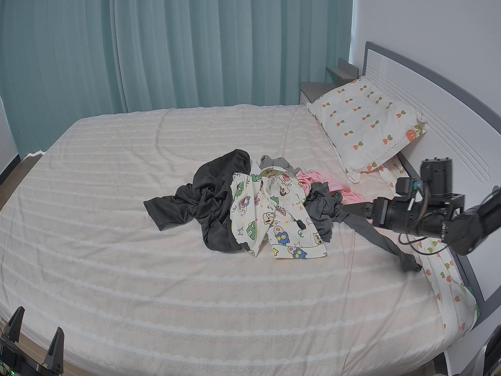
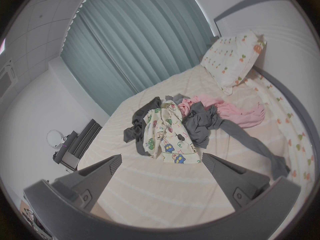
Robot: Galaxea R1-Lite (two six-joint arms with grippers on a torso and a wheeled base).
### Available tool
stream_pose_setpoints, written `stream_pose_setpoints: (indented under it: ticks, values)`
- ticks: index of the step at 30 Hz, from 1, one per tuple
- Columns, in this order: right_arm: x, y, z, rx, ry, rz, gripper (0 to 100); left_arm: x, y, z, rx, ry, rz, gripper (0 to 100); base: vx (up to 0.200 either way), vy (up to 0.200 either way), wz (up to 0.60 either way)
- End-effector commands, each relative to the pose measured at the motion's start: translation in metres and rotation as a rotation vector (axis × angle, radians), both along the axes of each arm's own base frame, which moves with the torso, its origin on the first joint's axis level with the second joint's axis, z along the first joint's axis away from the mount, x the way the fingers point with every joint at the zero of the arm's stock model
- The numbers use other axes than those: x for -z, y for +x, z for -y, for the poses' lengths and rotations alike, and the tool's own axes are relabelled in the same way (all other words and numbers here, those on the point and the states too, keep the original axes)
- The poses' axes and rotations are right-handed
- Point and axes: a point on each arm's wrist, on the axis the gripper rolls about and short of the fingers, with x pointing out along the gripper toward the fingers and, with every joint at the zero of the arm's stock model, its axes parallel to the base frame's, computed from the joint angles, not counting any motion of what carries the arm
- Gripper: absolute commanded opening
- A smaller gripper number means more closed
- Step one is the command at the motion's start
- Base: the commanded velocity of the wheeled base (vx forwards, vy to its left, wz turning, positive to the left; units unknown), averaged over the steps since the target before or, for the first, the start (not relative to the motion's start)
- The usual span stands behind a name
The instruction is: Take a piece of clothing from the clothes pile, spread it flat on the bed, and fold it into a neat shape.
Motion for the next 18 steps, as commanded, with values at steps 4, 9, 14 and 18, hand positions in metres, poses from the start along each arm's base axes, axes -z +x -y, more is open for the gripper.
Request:
stream_pose_setpoints:
  ticks: [4,9,14,18]
  values:
    - [0.143,0.105,-0.034,0.155,-0.033,-0.074,100,0.005,0.0,0.0,0.0,0.0,-0.003,100,0.0,0.0,0.0]
    - [0.151,0.108,-0.032,0.163,-0.045,-0.101,100,0.005,0.0,0.0,0.0,0.0,-0.004,100,0.0,0.0,0.0]
    - [0.157,0.114,-0.034,0.162,-0.045,-0.096,100,0.005,0.0,0.0,0.0,0.0,-0.004,100,0.0,0.0,0.0]
    - [0.159,0.124,-0.037,0.159,-0.044,-0.075,100,0.005,0.0,0.0,0.0,0.0,-0.004,100,0.0,0.0,0.0]
